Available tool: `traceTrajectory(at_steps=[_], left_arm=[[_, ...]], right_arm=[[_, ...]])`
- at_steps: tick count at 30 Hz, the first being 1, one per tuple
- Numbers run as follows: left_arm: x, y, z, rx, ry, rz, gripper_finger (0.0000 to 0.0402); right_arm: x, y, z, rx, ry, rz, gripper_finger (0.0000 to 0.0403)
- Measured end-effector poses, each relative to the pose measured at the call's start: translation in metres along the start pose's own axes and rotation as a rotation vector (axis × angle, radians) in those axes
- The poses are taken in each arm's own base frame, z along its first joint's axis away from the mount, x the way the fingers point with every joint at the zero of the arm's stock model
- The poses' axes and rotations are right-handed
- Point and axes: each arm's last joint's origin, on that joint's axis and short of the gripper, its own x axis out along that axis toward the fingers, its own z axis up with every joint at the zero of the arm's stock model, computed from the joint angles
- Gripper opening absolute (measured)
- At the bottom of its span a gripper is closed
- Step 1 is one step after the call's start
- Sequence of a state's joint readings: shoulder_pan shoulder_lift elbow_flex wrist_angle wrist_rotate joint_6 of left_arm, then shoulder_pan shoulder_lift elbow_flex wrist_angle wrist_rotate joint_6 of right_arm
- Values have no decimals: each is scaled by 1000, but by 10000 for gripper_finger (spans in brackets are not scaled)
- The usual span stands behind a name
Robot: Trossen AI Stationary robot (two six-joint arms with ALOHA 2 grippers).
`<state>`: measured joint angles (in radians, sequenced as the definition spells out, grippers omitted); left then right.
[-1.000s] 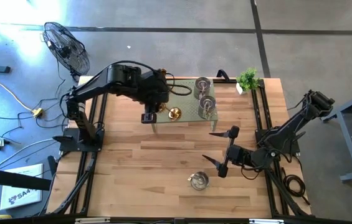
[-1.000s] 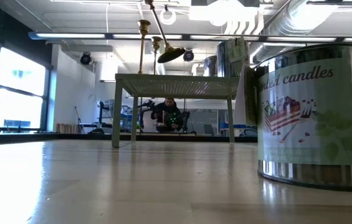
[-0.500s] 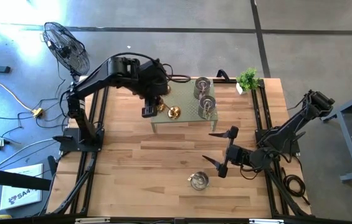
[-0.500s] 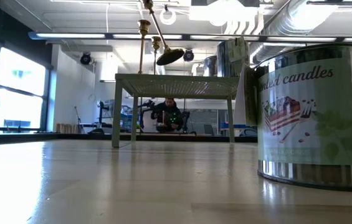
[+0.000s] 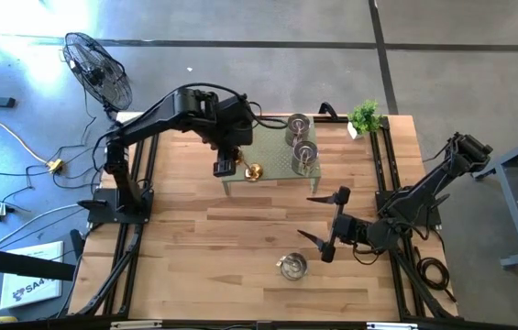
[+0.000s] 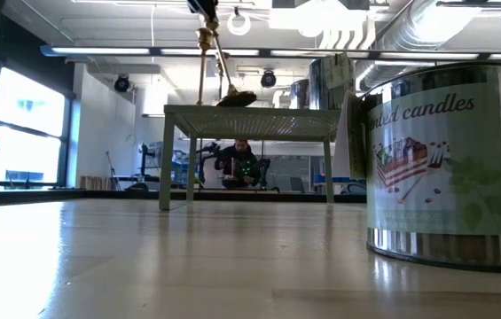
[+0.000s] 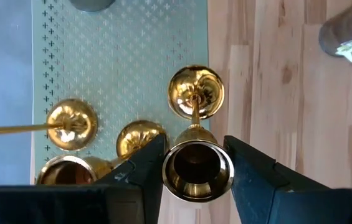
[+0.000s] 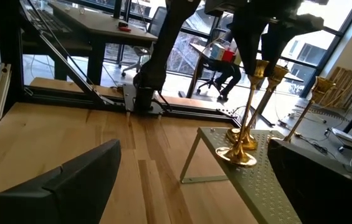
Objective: Pick & Place candle stick holders
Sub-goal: Put the gold candle holder on the shelf
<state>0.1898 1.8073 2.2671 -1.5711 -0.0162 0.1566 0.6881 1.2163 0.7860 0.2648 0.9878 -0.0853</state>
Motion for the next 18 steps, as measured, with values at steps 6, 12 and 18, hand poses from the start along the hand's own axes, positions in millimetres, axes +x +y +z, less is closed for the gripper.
traceTrajectory(at_steps=[6, 12, 18], left_arm=[[4, 2, -2, -10, 14, -1, 141], [2, 3, -2, -9, 20, 44, 142], [1, 3, -2, -10, 18, 50, 148]], right_arm=[[0, 0, 0, 3, 0, 3, 400], [0, 0, 0, 2, 0, 3, 400], [0, 0, 0, 0, 0, 3, 400]])
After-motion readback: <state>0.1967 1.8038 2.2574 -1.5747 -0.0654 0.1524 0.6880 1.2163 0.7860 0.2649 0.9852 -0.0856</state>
